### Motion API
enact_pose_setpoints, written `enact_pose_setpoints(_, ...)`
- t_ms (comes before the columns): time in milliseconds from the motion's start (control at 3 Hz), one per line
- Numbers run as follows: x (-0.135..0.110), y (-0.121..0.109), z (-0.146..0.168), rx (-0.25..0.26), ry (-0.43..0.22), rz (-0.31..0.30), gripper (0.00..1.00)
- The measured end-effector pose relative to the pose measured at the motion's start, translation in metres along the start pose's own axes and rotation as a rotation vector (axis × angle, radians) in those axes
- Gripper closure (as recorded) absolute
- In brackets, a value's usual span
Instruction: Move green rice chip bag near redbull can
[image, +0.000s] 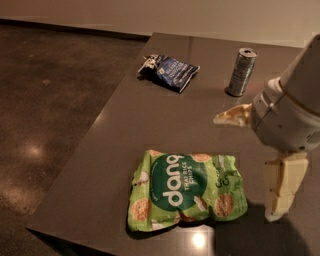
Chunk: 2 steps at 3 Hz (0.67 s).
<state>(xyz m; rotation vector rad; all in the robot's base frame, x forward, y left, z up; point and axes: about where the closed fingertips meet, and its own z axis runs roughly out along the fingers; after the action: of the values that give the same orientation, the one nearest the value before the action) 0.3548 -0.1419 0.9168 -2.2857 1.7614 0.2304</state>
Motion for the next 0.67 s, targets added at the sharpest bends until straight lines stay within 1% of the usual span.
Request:
enact_pose_setpoints(333,-0.017,0.022,0.025,-0.030,-0.009,-0.059,0.00)
enact_pose_setpoints(667,-0.036,0.034,0.052,-0.046,-0.014,-0.094,0.00)
